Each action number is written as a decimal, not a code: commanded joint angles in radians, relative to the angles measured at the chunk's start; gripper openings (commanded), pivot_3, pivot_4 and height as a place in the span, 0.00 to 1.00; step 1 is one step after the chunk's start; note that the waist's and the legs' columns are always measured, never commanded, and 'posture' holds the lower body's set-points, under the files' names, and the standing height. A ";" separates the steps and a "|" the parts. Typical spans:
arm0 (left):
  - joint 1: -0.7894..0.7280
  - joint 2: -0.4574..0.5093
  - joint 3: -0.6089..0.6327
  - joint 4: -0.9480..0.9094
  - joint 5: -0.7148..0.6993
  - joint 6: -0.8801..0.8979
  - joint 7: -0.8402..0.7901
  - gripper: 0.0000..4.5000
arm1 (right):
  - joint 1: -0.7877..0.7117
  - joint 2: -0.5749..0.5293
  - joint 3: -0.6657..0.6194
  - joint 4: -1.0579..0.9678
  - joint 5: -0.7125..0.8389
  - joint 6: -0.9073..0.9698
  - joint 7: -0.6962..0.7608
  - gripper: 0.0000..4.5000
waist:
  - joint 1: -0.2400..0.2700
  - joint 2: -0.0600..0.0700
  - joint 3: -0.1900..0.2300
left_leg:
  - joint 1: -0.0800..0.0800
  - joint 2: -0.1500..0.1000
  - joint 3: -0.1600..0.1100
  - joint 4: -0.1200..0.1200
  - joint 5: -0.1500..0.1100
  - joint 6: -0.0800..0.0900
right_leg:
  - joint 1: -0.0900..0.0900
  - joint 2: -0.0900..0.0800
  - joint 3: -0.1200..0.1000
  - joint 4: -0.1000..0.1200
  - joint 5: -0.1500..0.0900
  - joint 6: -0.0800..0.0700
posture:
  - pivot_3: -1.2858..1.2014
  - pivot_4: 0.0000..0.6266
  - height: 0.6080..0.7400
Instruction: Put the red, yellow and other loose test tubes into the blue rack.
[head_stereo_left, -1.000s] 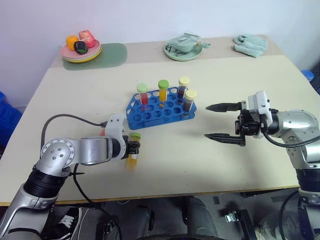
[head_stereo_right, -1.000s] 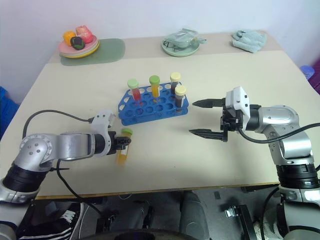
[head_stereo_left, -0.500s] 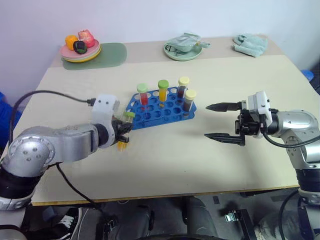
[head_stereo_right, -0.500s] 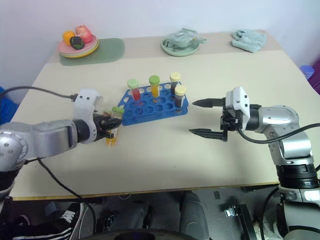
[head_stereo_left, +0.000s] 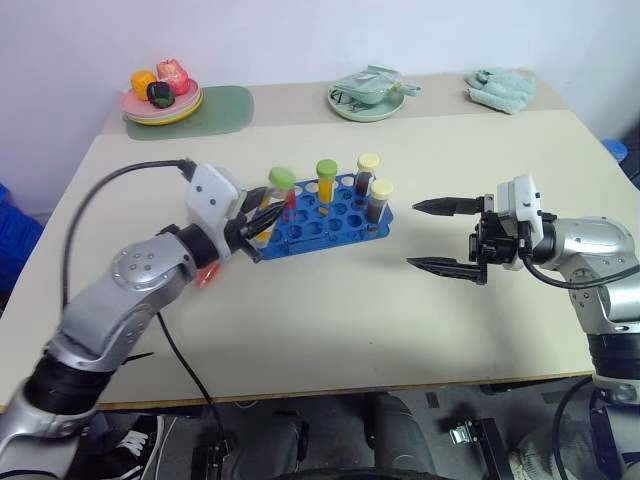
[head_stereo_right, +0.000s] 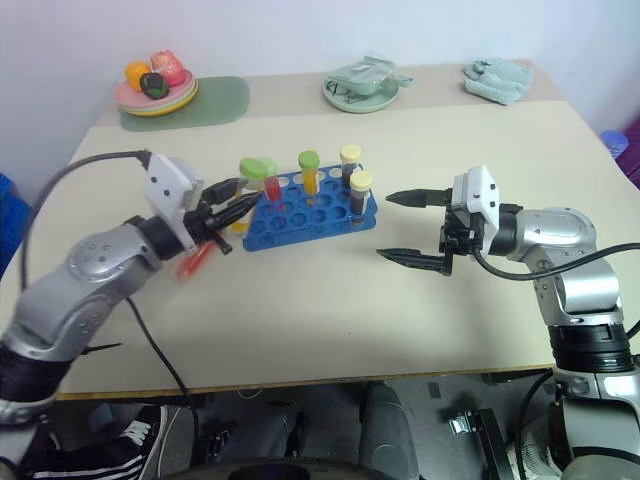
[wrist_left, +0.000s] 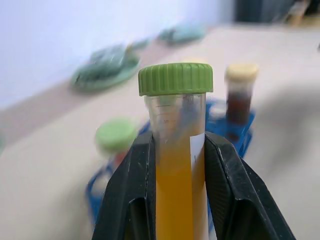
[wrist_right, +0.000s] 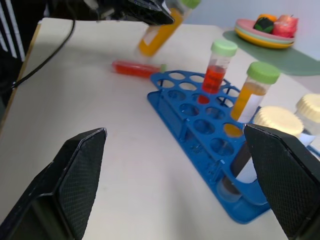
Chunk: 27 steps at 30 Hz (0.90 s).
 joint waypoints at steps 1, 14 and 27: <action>-0.050 -0.113 0.007 0.109 0.090 -0.166 -0.076 0.18 | 0.001 -0.013 -0.041 -0.026 0.024 0.017 -0.012 1.00 | 0.001 0.000 0.000 | 0.000 0.000 0.000 0.000 0.000 0.000 | 0.000 0.000 0.000 0.000 0.000 0.000 | 0.52 0.24 1.00; -0.173 -0.420 -0.019 0.517 0.364 -0.562 -0.182 0.18 | 0.082 -0.071 -0.124 -0.100 0.066 0.100 -0.043 1.00 | 0.001 -0.001 0.000 | -0.001 0.000 0.001 0.001 0.000 0.000 | 0.000 0.000 0.000 0.000 0.001 0.001 | 0.52 0.24 1.00; -0.233 -0.547 -0.009 0.748 0.417 -0.677 -0.223 0.18 | 0.109 -0.092 -0.158 -0.123 0.066 0.117 -0.063 1.00 | 0.003 -0.001 0.000 | -0.001 0.000 0.001 0.002 0.000 0.001 | 0.001 -0.001 0.000 -0.001 0.002 0.002 | 0.52 0.24 1.00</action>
